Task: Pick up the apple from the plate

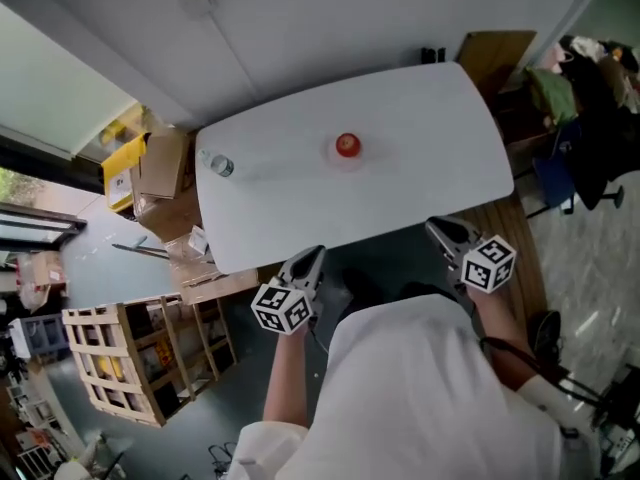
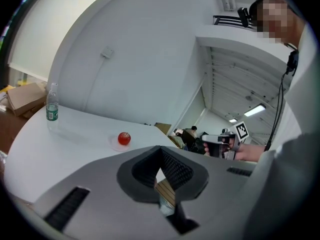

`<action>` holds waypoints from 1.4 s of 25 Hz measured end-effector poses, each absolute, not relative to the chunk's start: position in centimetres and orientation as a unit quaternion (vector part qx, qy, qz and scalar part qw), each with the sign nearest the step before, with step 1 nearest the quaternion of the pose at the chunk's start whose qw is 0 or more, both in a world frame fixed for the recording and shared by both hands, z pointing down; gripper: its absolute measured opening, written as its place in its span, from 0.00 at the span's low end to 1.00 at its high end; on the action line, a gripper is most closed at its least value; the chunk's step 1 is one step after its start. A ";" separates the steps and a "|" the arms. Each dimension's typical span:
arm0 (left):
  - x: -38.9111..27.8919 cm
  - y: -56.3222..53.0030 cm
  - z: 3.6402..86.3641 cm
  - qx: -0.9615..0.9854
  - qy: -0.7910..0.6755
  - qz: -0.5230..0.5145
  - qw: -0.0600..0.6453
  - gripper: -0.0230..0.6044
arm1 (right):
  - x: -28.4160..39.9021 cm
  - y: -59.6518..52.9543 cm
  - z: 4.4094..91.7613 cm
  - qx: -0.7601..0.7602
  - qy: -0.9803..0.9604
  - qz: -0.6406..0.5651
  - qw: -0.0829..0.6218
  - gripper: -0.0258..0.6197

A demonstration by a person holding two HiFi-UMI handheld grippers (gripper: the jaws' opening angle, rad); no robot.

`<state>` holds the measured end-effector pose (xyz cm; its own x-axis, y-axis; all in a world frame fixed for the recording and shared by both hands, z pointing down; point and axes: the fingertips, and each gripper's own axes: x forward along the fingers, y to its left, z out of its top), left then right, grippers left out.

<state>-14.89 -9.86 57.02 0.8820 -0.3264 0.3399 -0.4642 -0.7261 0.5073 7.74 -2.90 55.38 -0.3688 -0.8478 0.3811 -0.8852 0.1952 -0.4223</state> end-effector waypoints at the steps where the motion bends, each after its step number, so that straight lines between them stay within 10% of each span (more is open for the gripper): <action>1: -14.9 -10.3 57.0 0.923 -0.210 0.114 0.302 0.04 | 7.6 -3.2 55.3 0.563 -0.771 0.296 0.031 0.11; 35: -2.7 -22.0 61.1 0.898 -0.290 0.145 0.296 0.04 | 14.4 -14.8 58.9 0.476 -0.805 0.347 0.068 0.11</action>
<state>-2.68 -22.01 61.08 0.7890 -0.4358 0.4332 -0.6079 -0.6560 0.4473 14.38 -14.81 58.87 -0.5375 -0.7199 0.4392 -0.8137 0.3060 -0.4942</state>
